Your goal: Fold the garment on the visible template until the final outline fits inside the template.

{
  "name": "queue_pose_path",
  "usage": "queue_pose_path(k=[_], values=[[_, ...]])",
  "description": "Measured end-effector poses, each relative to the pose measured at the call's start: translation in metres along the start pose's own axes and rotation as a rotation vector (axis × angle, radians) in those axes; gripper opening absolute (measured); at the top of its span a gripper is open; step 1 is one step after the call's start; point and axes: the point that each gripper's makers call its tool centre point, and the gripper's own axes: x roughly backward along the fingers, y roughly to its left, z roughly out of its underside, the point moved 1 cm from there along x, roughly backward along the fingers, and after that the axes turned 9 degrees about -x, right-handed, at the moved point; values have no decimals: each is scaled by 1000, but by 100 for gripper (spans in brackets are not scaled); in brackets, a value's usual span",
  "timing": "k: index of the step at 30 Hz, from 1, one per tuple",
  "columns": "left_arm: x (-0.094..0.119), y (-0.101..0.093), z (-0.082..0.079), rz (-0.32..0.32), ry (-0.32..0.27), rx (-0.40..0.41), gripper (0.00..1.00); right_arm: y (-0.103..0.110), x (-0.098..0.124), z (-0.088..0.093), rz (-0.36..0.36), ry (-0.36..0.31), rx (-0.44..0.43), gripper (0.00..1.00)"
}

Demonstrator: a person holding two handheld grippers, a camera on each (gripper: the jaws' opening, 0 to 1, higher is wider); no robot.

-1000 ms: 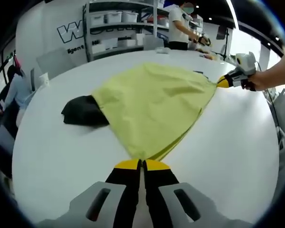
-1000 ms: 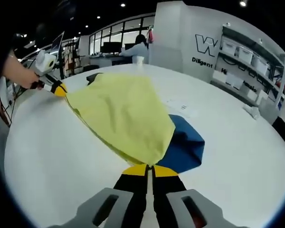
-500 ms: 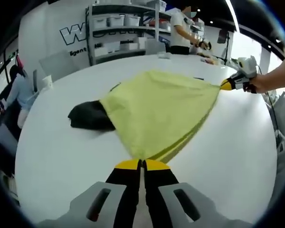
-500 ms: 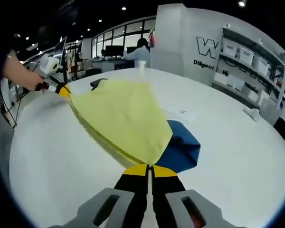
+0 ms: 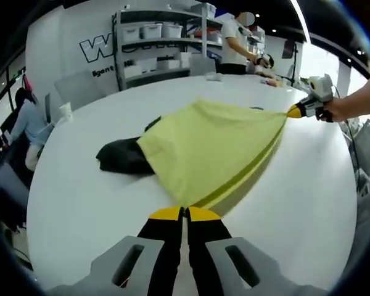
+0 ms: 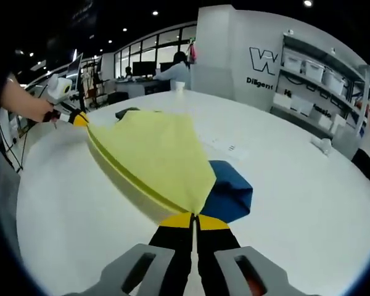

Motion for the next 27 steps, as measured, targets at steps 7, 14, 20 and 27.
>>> queue_pose_path(k=[7, 14, 20, 27], values=[[14, 6, -16, -15, -28, -10, 0, -1, 15, -19, 10, -45, 17, 0], [33, 10, -42, -21, -76, -16, 0, 10, 35, -47, 6, -110, 29, 0], [47, 15, -56, -30, -102, -19, 0, 16, 48, -62, 14, -158, 48, 0], [64, 12, -66, -16, -145, -22, 0, 19, 66, -69, 10, -194, 60, 0]])
